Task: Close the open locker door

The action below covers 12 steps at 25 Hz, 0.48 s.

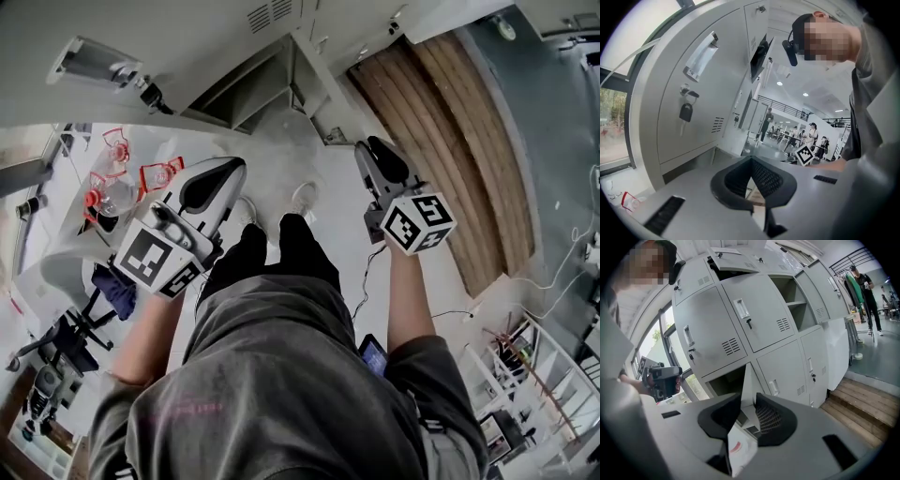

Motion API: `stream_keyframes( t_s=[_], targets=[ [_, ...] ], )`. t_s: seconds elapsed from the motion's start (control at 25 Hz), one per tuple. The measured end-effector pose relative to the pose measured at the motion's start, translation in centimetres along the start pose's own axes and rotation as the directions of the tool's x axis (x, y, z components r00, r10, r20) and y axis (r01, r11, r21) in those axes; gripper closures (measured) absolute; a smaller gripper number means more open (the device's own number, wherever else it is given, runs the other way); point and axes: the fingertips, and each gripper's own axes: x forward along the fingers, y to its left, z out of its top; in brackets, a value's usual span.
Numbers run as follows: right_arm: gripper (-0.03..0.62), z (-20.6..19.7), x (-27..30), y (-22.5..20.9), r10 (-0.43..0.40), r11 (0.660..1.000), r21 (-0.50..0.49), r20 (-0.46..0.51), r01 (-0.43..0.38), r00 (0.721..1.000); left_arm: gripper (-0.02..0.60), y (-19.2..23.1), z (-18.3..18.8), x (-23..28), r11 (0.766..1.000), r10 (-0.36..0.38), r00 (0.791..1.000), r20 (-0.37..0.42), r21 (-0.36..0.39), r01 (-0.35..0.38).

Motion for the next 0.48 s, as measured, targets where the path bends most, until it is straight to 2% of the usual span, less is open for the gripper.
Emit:
stream_keyframes(
  t_s=[0.48],
  targets=[
    [0.479, -1.8, 1.9, 5.5, 0.030, 1.000, 0.001, -0.031, -0.030, 0.999, 0.571, 2.2, -0.6, -5.2, 1.000, 0.022, 1.000, 0.016, -0.015, -0.022]
  ],
)
